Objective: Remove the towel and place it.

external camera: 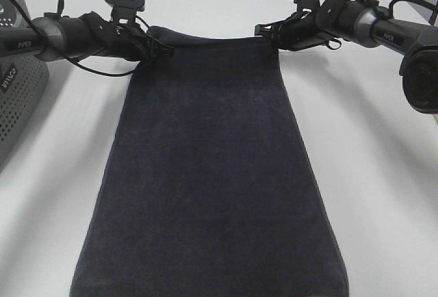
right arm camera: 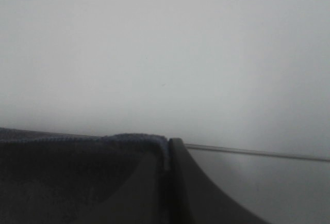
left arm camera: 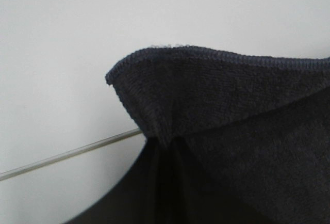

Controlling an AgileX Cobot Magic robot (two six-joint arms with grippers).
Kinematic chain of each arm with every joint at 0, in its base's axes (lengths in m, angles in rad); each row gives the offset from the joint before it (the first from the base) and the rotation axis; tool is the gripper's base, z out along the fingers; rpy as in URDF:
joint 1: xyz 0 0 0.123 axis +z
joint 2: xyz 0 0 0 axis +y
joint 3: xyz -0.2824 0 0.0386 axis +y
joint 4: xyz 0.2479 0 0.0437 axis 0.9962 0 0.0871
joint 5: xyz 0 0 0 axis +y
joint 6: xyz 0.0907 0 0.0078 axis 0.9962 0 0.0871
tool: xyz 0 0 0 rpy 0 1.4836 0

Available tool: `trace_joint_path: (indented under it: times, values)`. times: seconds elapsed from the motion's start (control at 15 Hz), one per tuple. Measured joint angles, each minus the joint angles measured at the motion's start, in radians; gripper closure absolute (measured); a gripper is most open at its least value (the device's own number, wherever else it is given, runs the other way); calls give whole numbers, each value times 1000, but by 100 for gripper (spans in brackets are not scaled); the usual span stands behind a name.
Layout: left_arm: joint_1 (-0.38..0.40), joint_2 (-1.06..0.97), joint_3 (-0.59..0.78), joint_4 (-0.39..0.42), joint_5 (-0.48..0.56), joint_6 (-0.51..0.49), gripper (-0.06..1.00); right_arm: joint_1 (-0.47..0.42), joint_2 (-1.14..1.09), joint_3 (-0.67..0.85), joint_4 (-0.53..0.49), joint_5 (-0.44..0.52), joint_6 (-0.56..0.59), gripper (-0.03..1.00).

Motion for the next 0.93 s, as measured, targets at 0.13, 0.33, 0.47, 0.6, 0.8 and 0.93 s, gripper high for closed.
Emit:
trace_joint_path:
  times: [0.13,0.33,0.47,0.6,0.8,0.93]
  values:
    - [0,9,0,0,-35,0,80,0,0,0,0,-22,-11,78]
    - [0,31,0,0,-91,0,52,0,0,0,-6,-24,-34,39]
    - [0,32,0,0,-121,0,36,0,0,0,-29,-24,-34,31]
    - [0,32,0,0,-132,0,30,0,0,0,-52,-24,-43,30]
    - [0,28,0,0,-131,0,30,0,-2,0,-57,44,-60,29]
    - [1,-16,0,3,-75,0,30,0,-34,0,-71,171,-62,29]
